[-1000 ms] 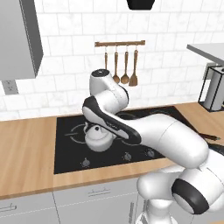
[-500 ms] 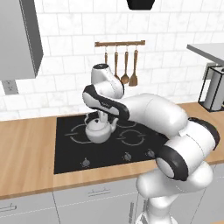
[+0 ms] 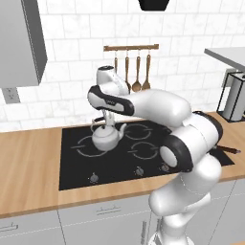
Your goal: Pick the kettle from the counter and place it on a stove burner. Then turn the burner on.
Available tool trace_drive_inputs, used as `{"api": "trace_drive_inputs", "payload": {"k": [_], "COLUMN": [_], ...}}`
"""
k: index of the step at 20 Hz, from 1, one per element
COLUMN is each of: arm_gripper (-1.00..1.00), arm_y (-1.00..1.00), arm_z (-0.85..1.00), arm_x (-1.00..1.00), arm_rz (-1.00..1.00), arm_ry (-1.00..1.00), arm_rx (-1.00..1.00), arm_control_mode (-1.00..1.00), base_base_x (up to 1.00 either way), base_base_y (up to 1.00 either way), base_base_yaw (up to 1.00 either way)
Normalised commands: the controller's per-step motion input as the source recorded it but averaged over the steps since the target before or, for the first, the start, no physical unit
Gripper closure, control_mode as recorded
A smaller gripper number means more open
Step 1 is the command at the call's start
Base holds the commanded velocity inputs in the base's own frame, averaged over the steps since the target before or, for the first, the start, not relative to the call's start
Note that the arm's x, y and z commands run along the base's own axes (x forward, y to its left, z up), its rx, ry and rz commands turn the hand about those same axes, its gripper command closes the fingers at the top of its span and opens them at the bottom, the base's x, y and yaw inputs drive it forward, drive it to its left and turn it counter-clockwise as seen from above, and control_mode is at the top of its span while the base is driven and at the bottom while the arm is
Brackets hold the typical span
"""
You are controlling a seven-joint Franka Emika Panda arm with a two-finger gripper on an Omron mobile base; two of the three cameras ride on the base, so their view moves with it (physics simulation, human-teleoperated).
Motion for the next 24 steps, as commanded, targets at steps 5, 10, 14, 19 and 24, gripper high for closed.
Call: {"api": "trace_drive_inputs", "payload": {"k": [5, 10, 14, 19, 24], "arm_gripper": [1.00, 1.00, 1.00, 1.00, 1.00], "arm_y": [0.12, 0.09, 0.07, 0.11, 0.10], "arm_z": [-0.32, -0.26, -0.17, 0.00, 0.00], "arm_x": [0.20, 0.33, 0.32, 0.17, 0.07], "arm_rz": [0.00, 0.00, 0.00, 0.00, 0.00], "arm_ry": [0.00, 0.00, 0.00, 0.00, 0.00], "arm_rx": [0.00, 0.01, 0.01, 0.00, 0.00], "arm_control_mode": [-1.00, -1.00, -1.00, -1.00, -1.00], "base_base_x": [0.00, 0.00, 0.00, 0.00, 0.00], "base_base_y": [0.00, 0.00, 0.00, 0.00, 0.00], "base_base_yaw": [0.00, 0.00, 0.00, 0.00, 0.00]}}
